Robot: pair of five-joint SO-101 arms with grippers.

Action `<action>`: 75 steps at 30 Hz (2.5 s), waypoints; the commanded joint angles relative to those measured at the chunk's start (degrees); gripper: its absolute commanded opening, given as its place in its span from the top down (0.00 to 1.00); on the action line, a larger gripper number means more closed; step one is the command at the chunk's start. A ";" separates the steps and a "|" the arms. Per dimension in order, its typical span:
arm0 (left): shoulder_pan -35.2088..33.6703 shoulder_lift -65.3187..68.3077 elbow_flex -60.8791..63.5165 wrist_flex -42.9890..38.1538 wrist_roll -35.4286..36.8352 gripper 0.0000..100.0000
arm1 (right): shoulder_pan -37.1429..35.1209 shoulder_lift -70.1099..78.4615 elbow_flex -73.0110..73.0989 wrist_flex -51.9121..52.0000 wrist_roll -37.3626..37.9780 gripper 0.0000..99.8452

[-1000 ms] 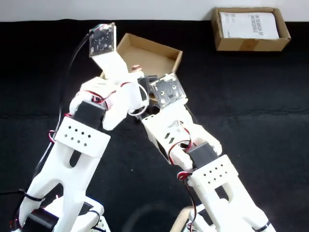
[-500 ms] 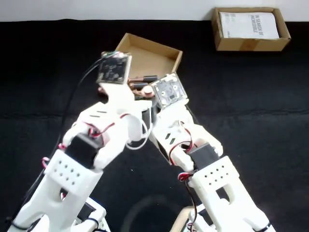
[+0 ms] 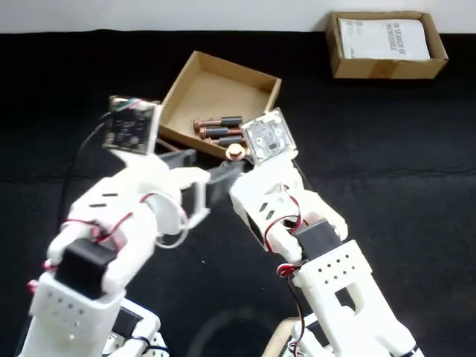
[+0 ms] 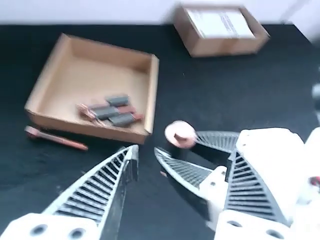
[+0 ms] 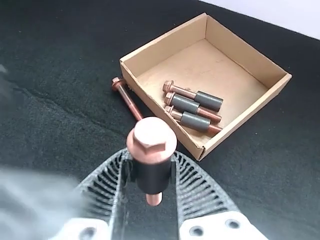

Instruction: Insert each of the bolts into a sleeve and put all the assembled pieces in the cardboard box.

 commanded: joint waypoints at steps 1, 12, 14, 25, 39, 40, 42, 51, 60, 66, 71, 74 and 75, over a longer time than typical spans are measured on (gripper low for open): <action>-4.53 -4.26 -3.56 1.85 -4.31 0.72 | 1.10 -0.84 -4.00 -1.36 0.18 0.99; -16.22 -20.44 -3.30 7.12 -10.73 0.84 | 3.21 16.40 -24.04 2.24 13.71 0.99; -18.95 -23.69 -1.80 6.86 -10.73 0.90 | 3.21 21.41 -28.88 4.00 16.97 0.99; -35.82 -42.77 19.82 5.27 -10.81 0.98 | 6.46 49.01 -49.71 6.37 40.53 0.99; -51.47 -41.98 31.60 -1.41 -10.73 0.98 | 6.02 86.11 -78.11 7.52 55.21 0.97; -51.47 -41.98 31.87 -1.41 -10.73 0.98 | 6.02 87.16 -78.64 9.63 56.70 0.95; -51.38 -41.98 32.22 -1.32 -10.73 0.98 | 5.93 88.57 -80.13 13.93 57.14 0.89; -51.47 -41.98 32.75 -1.32 -10.81 0.98 | 4.97 88.66 -94.99 31.60 56.97 0.83; -51.82 -41.98 32.84 -1.05 -10.81 0.98 | 0.48 86.46 -119.08 63.78 45.45 0.83; -55.34 -41.98 35.56 -1.41 -10.73 0.98 | -2.77 77.14 -104.13 63.78 45.19 0.83; -58.77 -41.98 35.82 -1.41 -10.73 0.98 | -6.46 68.70 -84.18 63.52 52.22 0.83; -59.03 -41.98 37.58 -1.49 -10.81 0.98 | -6.81 67.38 -77.58 61.67 57.76 0.83; -59.03 -41.98 38.20 -1.49 -10.81 0.98 | -6.46 67.56 -76.44 60.09 59.43 0.83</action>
